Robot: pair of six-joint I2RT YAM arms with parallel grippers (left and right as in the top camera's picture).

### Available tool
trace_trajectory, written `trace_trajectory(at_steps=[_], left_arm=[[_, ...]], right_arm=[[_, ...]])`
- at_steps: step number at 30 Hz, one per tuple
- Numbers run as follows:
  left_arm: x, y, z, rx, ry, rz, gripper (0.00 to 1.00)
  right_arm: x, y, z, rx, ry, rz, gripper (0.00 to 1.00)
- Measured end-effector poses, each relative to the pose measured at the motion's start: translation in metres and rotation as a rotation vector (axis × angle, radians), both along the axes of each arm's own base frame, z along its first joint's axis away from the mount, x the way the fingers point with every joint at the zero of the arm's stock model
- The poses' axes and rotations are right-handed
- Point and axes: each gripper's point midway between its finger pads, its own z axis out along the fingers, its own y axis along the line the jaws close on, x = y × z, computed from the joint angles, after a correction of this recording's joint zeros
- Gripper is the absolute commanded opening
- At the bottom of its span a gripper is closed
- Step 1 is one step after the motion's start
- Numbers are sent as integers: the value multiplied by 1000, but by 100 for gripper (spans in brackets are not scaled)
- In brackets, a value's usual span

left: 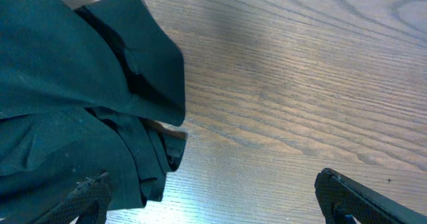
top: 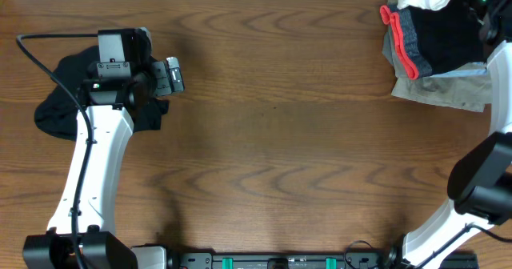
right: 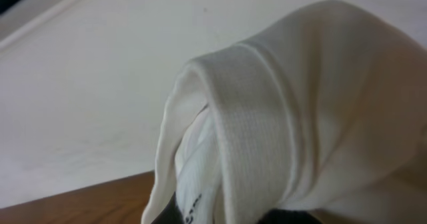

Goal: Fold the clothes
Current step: 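Carry the bundled T-shirt with the right gripper to the top-right clothes stack, then lower the T-shirt onto the stack and open the right gripper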

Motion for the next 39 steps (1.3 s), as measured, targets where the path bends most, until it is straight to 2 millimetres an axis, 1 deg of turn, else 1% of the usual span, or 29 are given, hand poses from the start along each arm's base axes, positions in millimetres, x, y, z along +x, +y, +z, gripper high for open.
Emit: trace_trajectory(at_steps=[3,5,9,11,14,17,24,27,28,29,30,31,32,33,36,39], left_arm=[[0,0,0,0,0,0,98],[0,0,0,0,0,0,98],[2,0,1,0,-8,0,98],[3,0,2,0,-14,0,98],[3,0,3,0,-17,0,98],[4,0,3,0,-19,0,98],[4,0,3,0,-22,0,98],[4,0,3,0,-23,0,98],[4,0,3,0,-23,0,98],[4,0,3,0,-23,0,98],[4,0,3,0,-23,0,98],[5,0,3,1,-23,0,98],[4,0,3,0,-23,0,98],[5,0,3,0,-23,0,98],[5,0,3,1,-23,0,98],[5,0,3,0,-23,0,98]], right_arm=[[3,-8,-25,41,34,43,1],[2,-14,-52,80,89,64,1],[-4,-25,-99,142,190,86,1],[-8,-28,-113,162,227,90,1],[-17,-33,-124,178,272,88,1],[-23,-38,-127,187,289,90,1],[-46,-59,-142,210,363,63,1],[-53,-63,-147,198,382,68,2],[-55,-64,-148,194,386,70,10],[-56,-64,-148,190,389,74,32],[-57,-64,-149,185,391,77,57],[-58,-64,-150,180,394,82,74],[-59,-63,-151,177,399,87,83],[-60,-63,-152,177,404,89,86],[-66,-59,-157,186,436,100,86],[-78,-52,-163,210,492,117,79]])
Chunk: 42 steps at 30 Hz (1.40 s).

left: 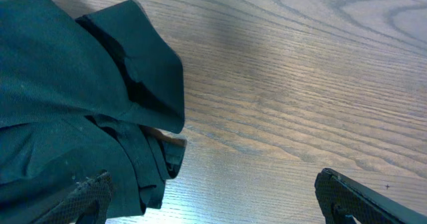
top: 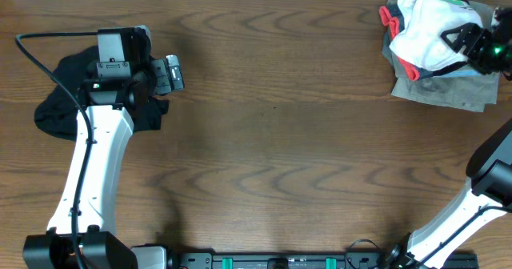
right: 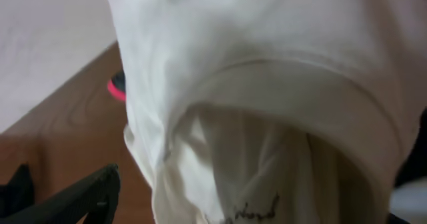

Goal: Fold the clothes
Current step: 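Lower the T-shirt onto the stack and open the right gripper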

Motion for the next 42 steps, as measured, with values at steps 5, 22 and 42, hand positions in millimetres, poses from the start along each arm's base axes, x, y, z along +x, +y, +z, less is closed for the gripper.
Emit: trace_trajectory(at_steps=[5,22,42], left_arm=[[0,0,0,0,0,0,98],[2,0,2,0,-11,0,98],[7,0,-8,0,6,0,98]], right_arm=[[-20,10,12,-26,39,46,69],[-25,-29,121,-463,-151,-45,1],[109,7,10,-597,-269,-46,48]])
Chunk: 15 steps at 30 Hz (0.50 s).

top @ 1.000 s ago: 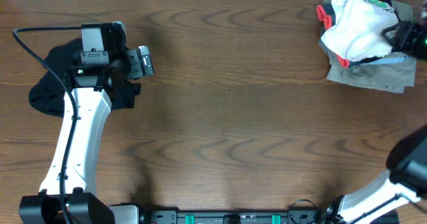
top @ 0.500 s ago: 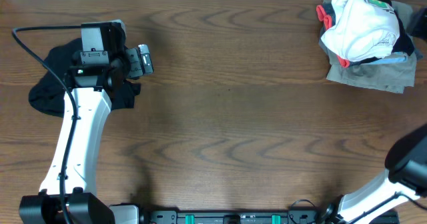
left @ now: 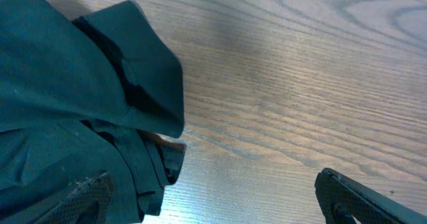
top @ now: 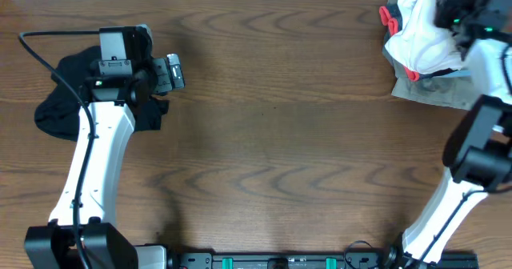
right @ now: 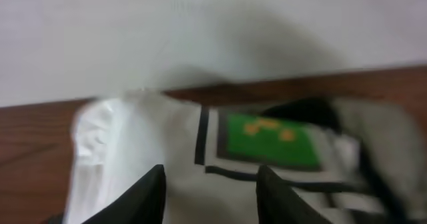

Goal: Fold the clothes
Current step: 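Lower the T-shirt onto the stack and open the right gripper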

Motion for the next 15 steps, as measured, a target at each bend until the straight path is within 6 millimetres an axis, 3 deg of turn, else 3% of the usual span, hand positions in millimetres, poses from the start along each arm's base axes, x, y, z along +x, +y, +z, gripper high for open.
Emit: trace_trajectory(at_steps=[3,6,15], left_arm=[[1,0,-6,0,15,0,98],[2,0,-12,-1,29,0,98],[6,0,-18,-1,36,0,98]], right_arm=[[1,0,-51,35,79,-40,58],[1,0,-86,62,126,-56,67],[11,-4,-91,76,120,-68,90]])
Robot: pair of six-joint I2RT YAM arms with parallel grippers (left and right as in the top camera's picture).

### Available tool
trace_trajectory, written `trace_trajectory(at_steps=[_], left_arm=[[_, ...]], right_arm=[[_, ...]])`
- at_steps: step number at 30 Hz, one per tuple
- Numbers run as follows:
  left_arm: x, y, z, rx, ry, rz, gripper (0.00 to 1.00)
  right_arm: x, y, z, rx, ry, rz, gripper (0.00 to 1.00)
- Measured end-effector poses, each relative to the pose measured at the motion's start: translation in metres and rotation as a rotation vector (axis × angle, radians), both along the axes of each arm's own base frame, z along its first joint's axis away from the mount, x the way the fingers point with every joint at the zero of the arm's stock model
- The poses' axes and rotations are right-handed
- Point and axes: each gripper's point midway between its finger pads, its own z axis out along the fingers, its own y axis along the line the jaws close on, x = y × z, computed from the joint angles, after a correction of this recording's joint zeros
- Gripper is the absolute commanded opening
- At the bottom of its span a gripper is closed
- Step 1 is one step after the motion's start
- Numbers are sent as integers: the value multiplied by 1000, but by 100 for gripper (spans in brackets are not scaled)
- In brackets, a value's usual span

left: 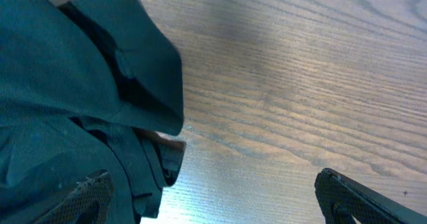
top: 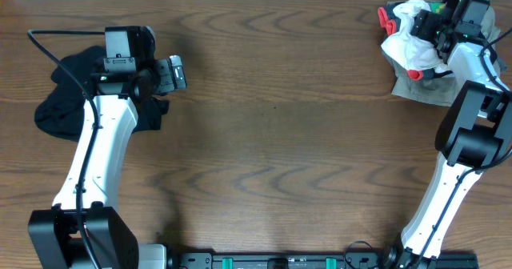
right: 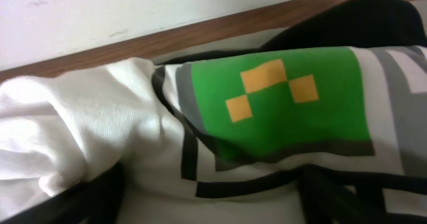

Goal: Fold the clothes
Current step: 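Lower the T-shirt onto the stack and open the right gripper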

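A crumpled dark green garment (top: pixel 58 109) lies at the table's left; it fills the left half of the left wrist view (left: pixel 67 84). My left gripper (top: pixel 174 74) (left: pixel 213 201) hovers just right of it, open and holding nothing. At the far right corner a white garment (top: pixel 416 49) with a green pixel print (right: pixel 280 97) lies on a clothes pile. My right gripper (top: pixel 440 25) (right: pixel 213 207) is pressed low onto it, fingers (right: pixel 100 197) wide apart with white cloth (right: pixel 87 117) between them.
Under the white garment lie a grey garment (top: pixel 448 91) and a dark one with red trim (top: pixel 386 17). The pile sits against the table's back edge, with a white wall behind it. Bare wooden table (top: pixel 280 141) spreads between the two arms.
My right gripper has shifted a little left and down onto the white garment, so the green print now fills its view. The left gripper and dark garment are nearly unchanged.
At first the white garment was bunched up at the table's far edge by my right gripper. Then it lay draped over the pile, with the gripper at its right. The gripper later stood behind the pile, and now rests on the printed cloth. The left arm stayed put.
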Motion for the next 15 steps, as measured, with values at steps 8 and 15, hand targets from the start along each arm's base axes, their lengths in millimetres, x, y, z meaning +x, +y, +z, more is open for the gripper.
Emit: trace_trajectory(at_steps=[8,15], left_arm=[[1,0,1,0,-6,0,98],[1,0,1,0,-5,0,98]], right_arm=[[-8,7,17,21,2,20,99],[-35,14,94,6,-26,26,99]])
